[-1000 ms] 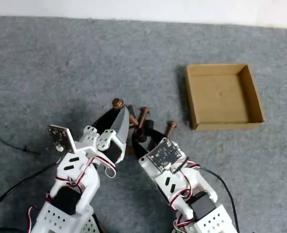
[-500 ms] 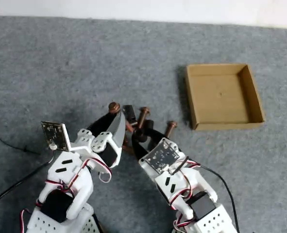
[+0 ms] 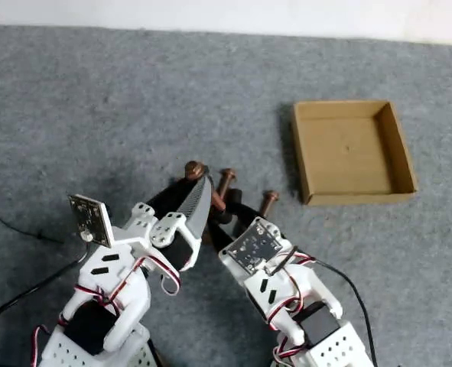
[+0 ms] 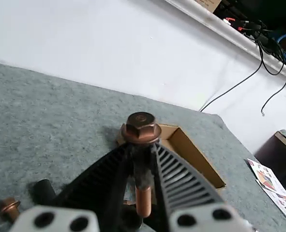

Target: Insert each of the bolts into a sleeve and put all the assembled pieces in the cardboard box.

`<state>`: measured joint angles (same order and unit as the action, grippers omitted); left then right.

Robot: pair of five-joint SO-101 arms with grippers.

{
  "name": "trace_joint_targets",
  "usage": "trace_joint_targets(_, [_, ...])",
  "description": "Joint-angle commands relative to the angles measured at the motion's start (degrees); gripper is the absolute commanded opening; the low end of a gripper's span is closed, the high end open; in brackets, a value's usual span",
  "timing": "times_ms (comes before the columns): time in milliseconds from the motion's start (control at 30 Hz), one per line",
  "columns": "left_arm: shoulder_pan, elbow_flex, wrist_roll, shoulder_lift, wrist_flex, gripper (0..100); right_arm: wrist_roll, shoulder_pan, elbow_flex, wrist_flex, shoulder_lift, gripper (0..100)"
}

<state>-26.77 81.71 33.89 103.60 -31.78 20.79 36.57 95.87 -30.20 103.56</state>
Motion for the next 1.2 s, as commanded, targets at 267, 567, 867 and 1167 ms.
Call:
trace_joint_targets(267, [-0.5, -3.0, 0.0, 0.7, -3.3, 1, 0.7, 0.3, 5.8, 1.6, 1.0, 0.5])
trace_joint_targets(567, [-0.4, 0.0, -0.3, 0.7, -3.5, 1, 0.7, 0.3, 5.8, 1.6, 1.1, 0.5])
trace_joint_targets(867, [-0.4, 3.4, -0.3, 0.7, -3.4, 1, 0.7, 0.3, 5.6, 1.5, 1.1, 0.5])
trace_joint_targets(1167, [-1.0, 6.9, -5.6, 0.7, -3.4, 1, 0.7, 0.3, 5.5, 1.5, 1.1, 0.5])
